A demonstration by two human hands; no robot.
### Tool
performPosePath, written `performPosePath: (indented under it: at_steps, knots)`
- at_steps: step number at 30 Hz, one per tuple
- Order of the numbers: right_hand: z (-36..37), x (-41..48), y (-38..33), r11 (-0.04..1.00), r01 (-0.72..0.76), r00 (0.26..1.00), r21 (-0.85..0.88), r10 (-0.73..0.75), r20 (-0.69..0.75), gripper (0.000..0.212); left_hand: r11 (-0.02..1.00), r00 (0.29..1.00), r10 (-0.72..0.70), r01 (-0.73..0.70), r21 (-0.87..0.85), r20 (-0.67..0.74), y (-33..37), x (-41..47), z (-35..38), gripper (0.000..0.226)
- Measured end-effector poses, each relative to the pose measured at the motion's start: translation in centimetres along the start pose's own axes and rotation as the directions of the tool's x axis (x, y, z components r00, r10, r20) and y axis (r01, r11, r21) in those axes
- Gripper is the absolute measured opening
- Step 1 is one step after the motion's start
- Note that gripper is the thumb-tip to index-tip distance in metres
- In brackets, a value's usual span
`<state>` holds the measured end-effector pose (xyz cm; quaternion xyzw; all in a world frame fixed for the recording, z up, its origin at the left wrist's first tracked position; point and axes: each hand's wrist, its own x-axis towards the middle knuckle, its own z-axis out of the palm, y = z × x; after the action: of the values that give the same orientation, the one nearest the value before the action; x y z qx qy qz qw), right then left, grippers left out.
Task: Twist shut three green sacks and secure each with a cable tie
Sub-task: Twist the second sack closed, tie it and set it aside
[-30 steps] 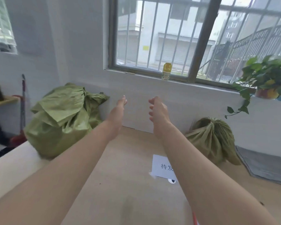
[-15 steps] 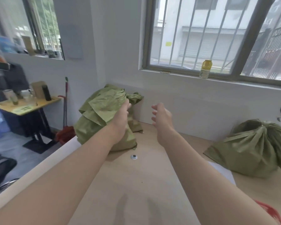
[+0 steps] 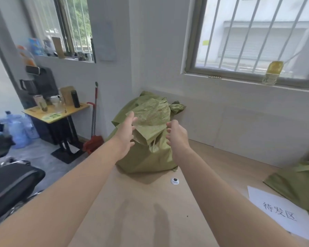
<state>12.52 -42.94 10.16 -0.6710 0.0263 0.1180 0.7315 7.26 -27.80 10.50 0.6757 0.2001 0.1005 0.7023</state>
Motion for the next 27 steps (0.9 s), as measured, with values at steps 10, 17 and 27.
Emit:
performPosePath:
  at_steps: [10,17,27]
  knots:
    - [11.6,6.0,2.8,0.999,-0.022,0.976,-0.041,0.012,-0.217,0.053,0.991,0.986,-0.13,0.131,0.0,0.102,-2.0,12.0,-9.2,0.061]
    - [12.5,12.0,4.3,1.0,-0.023,0.906,-0.011,0.016,-0.423,0.027,0.974,0.968,-0.227,0.226,0.028,0.107,-3.3,18.3,-11.2,0.061]
    - [10.8,18.0,5.1,0.993,-0.117,0.938,-0.027,0.102,-0.33,0.064,0.895,0.901,-0.431,0.433,-0.11,0.039,-5.7,23.9,-9.5,0.076]
